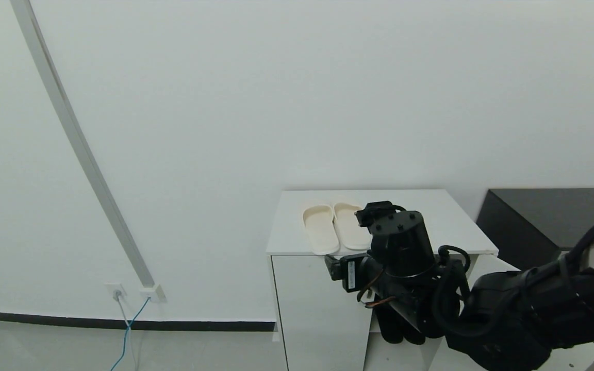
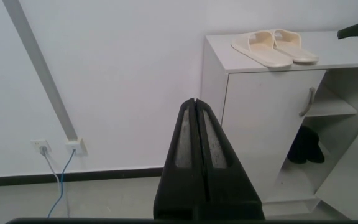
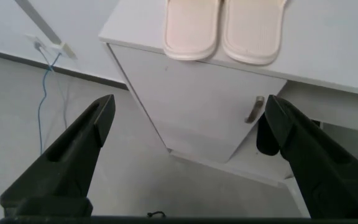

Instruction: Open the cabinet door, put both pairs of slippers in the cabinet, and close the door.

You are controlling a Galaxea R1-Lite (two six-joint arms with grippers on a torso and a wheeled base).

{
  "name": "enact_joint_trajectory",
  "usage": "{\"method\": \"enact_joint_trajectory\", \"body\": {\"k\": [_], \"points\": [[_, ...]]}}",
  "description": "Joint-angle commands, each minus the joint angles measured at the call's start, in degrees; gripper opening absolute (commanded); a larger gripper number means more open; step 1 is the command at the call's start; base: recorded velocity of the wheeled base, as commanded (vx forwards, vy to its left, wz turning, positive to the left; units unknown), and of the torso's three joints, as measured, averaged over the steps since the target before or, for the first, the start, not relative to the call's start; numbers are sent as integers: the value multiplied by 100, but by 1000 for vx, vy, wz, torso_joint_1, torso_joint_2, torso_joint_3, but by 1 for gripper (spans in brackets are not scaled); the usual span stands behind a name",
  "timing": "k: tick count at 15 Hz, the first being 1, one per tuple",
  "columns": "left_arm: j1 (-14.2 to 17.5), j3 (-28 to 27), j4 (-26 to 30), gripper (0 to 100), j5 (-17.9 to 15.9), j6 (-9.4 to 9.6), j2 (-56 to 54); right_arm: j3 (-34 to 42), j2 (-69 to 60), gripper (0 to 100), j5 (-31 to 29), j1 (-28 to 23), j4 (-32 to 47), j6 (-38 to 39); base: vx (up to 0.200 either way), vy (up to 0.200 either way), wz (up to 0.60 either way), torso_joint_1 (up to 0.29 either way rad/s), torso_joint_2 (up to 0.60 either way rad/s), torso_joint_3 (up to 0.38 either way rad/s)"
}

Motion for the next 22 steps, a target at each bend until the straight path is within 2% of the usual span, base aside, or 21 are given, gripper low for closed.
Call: {"method": "enact_joint_trajectory", "body": {"k": [1, 6, 10, 17, 22], "points": [[4, 1, 0, 0, -2, 6, 0, -82, 298, 100, -7, -17, -23, 10, 200, 0, 0, 7, -2, 7], [4, 1, 0, 0, -2, 6, 9, -90, 729, 100, -43, -17, -286, 10, 200, 0, 0, 1, -7, 1], [4, 1, 0, 0, -2, -2, 9, -134, 1327, 100, -60, -96, -981, -113, 200, 0, 0, 6, 2, 5], [4, 1, 0, 0, 7, -20, 0, -187, 1485, 100, -130, -193, -1025, -148, 0, 0, 0, 0, 0, 0], [4, 1, 0, 0, 7, -29, 0, -635, 1863, 100, -139, -369, -1033, -324, 0, 0, 0, 0, 0, 0]]}}
